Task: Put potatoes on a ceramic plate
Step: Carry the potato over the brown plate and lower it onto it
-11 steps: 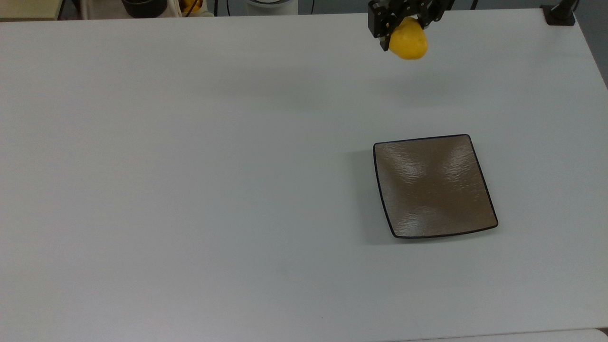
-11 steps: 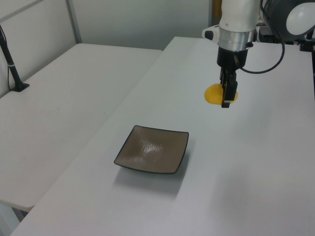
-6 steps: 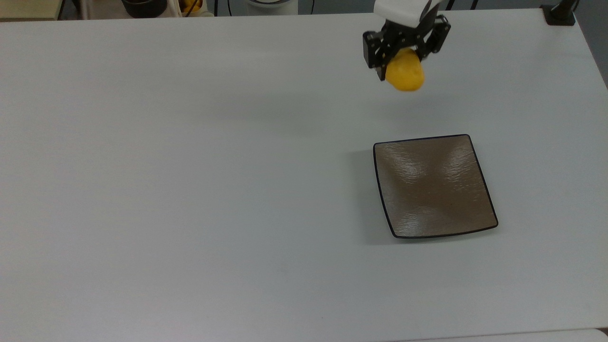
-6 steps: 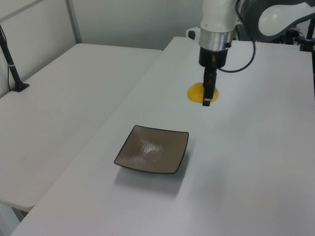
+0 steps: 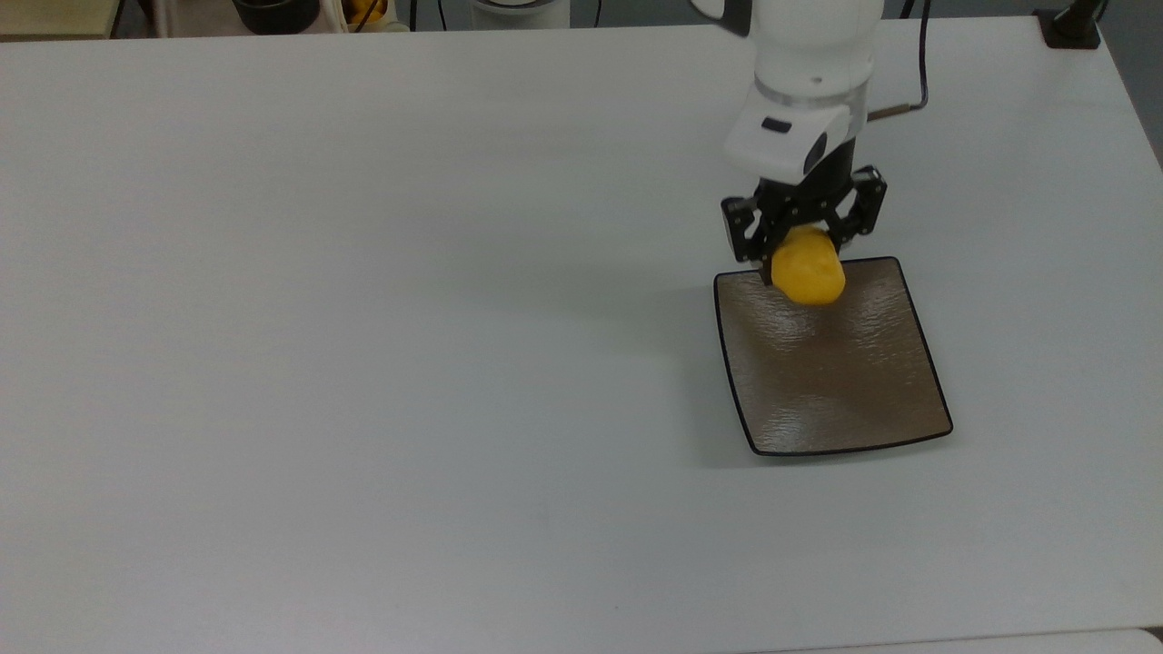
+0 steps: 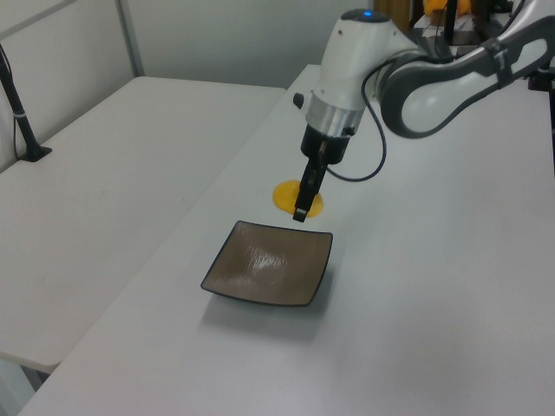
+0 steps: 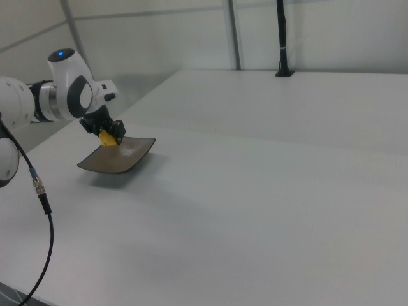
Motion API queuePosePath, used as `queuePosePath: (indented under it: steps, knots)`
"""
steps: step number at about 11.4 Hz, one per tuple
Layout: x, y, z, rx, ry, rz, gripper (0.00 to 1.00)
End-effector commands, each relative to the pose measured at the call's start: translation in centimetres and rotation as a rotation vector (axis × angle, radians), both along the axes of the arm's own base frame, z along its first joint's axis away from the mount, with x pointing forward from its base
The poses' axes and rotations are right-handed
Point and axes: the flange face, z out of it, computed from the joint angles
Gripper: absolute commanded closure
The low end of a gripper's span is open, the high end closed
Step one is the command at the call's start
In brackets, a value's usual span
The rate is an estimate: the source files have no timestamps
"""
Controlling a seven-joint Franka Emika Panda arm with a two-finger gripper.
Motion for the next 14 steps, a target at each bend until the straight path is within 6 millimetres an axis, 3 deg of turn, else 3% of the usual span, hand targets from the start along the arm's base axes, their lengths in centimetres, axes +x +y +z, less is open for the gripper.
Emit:
queuePosePath:
  steps: [1, 3, 5, 7, 8, 9, 11, 14]
  knots:
    - [1.6, 1.7, -2.9, 0.031, -0.089, -0.019, 0.89]
    - [1.9, 2.2, -4.8, 0.043, -0.108, -0.018, 0.83]
    - [2.1, 2.6, -6.4, 0.048, -0.12, -0.015, 0.68]
    - [2.2, 2.7, -7.0, 0.049, -0.121, -0.016, 0.43]
    - [2.1, 2.7, -7.2, 0.047, -0.118, -0.014, 0.22]
    - [2.1, 2.7, -7.3, 0.045, -0.119, -0.012, 0.18]
    - [2.1, 2.7, -7.3, 0.039, -0.12, -0.009, 0.0]
    - [1.9, 2.4, -5.8, 0.041, -0.127, -0.011, 0.0]
